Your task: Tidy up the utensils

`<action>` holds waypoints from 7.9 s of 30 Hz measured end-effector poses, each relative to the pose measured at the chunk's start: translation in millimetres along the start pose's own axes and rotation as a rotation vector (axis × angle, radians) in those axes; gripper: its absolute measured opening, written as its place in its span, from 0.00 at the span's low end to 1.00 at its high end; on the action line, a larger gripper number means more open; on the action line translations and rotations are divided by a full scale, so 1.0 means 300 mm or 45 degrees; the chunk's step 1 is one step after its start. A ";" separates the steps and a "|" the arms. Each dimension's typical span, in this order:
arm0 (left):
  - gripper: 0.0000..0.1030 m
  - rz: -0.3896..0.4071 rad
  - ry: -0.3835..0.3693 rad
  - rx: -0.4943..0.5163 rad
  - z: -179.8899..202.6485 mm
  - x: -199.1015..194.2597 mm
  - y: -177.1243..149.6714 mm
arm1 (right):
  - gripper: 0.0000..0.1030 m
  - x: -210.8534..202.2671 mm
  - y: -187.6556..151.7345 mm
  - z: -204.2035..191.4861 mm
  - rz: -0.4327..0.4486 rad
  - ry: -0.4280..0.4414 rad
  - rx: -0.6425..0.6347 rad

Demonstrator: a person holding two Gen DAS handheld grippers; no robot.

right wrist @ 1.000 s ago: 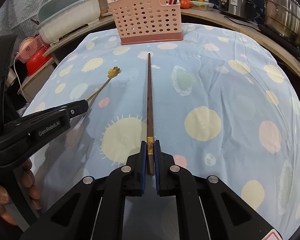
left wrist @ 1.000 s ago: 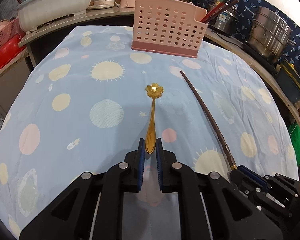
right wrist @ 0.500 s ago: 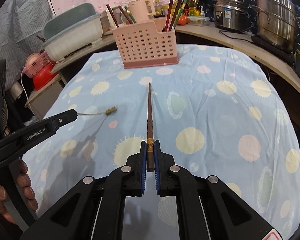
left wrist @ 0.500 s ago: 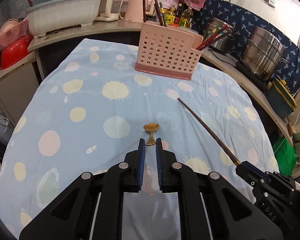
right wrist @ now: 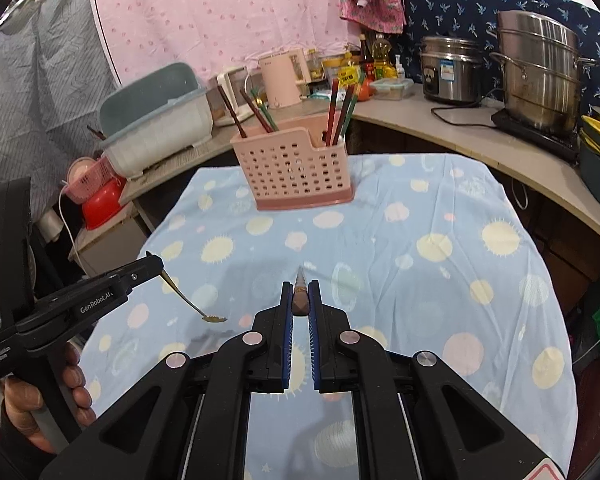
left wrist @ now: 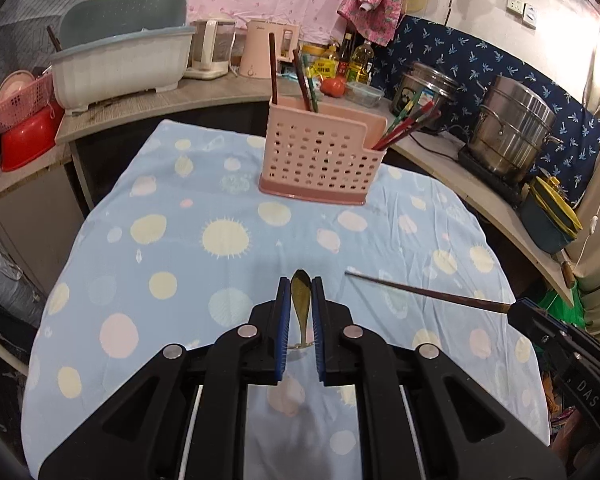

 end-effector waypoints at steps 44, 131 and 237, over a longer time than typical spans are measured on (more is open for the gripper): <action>0.10 0.177 0.042 0.132 0.059 0.539 0.793 | 0.07 0.550 0.930 -0.061 0.380 0.042 -0.028; 0.90 0.028 0.304 0.158 0.034 0.134 -0.074 | 0.75 0.163 -0.095 0.060 0.035 -0.256 -0.140; 0.92 0.112 0.339 0.189 0.047 0.066 0.009 | 0.88 0.110 0.001 0.074 0.085 -0.318 -0.111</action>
Point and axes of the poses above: each gripper's, at about its wrist camera, not at the fingertips, and x roughly the way its jaws point, z to its right, y to its top, the point moved 7 cm from there along x, roughly the way its jaws point, and after that the axes turned 13 degrees about z, right-handed, at the moved point
